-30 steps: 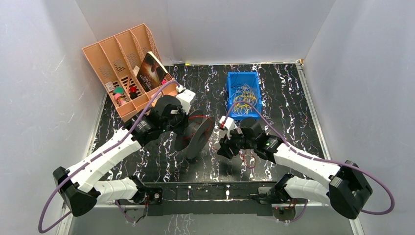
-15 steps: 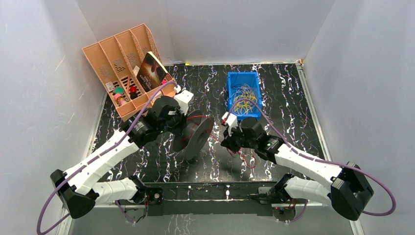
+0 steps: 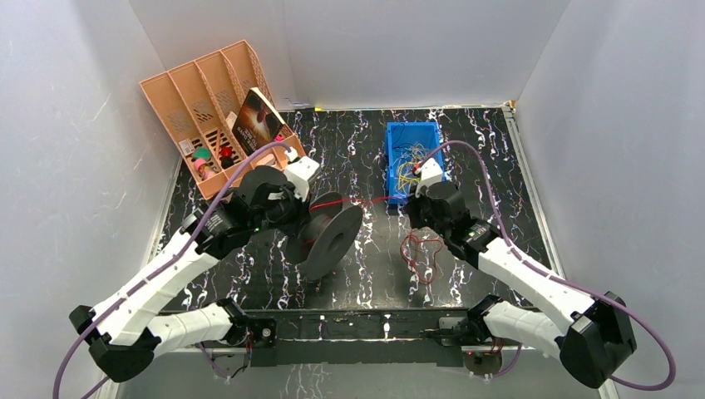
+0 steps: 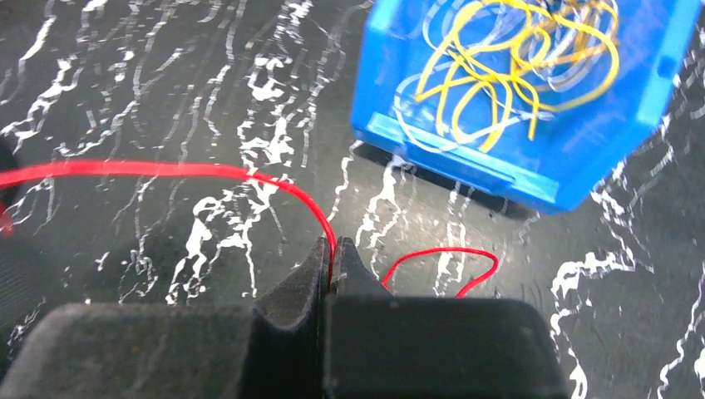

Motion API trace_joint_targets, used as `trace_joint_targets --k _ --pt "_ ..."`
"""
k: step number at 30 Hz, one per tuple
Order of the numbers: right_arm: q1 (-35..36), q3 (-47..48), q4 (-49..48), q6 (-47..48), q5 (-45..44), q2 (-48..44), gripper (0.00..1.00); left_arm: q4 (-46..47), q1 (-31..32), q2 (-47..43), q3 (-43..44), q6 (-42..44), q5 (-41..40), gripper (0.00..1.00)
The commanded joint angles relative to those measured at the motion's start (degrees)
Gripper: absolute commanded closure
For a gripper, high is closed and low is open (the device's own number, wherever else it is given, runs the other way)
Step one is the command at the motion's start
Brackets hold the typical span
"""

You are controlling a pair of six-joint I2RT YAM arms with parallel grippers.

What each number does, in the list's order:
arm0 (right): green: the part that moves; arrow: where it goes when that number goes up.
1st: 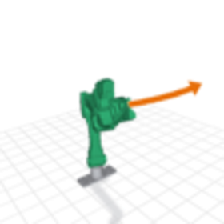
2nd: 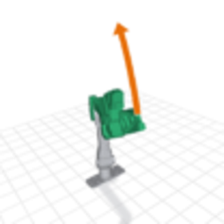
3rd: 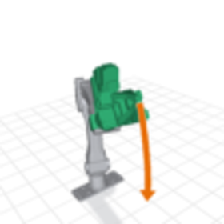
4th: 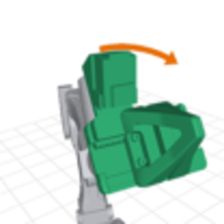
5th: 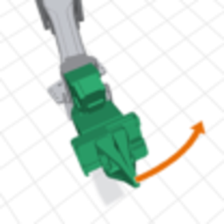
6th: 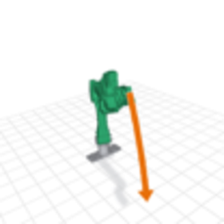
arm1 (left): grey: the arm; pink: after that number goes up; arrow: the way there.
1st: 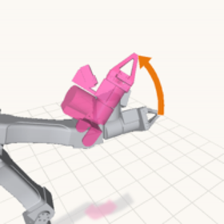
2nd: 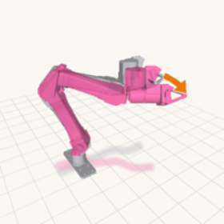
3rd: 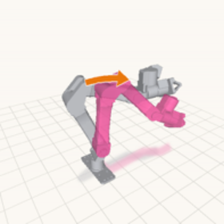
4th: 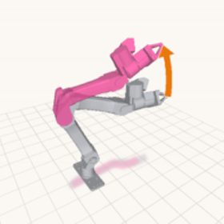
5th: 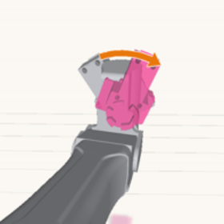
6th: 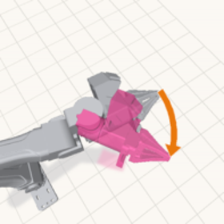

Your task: Wrap the cables

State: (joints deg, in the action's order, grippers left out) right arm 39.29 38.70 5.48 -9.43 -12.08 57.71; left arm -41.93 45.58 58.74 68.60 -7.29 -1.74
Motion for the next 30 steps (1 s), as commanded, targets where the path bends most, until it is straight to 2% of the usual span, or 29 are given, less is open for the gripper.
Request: trace_joint_targets --k 1,9,11,15,18,22,30 --pt "-3.60 0.75 1.96 -6.69 0.03 0.93 1.00 0.75 -0.01 -3.36 4.88 -1.25 3.92 1.00" --pt "-3.74 -4.38 -1.24 -11.67 6.96 2.45 1.00 2.96 0.03 -4.98 7.07 -4.50 2.98 1.00" --pt "-3.64 -5.71 -2.72 -12.51 11.87 3.95 1.00 4.89 0.03 -5.14 7.16 -6.25 1.96 1.00" --pt "-0.94 -11.78 -16.40 -16.75 22.38 5.23 0.98 9.00 0.03 -6.49 7.30 -10.14 -2.75 1.00" --pt "3.57 -14.00 -26.23 -18.77 25.11 6.91 0.88 11.55 0.02 -7.29 7.69 -11.89 -4.38 1.00" --pt "9.24 -14.79 -35.07 -21.35 25.47 9.79 0.82 15.75 0.04 -8.75 5.77 -14.49 -7.25 1.00" --pt "17.89 -15.78 -39.65 -24.30 19.86 7.70 0.81 19.68 0.03 -8.63 3.43 -15.40 -11.09 1.00"
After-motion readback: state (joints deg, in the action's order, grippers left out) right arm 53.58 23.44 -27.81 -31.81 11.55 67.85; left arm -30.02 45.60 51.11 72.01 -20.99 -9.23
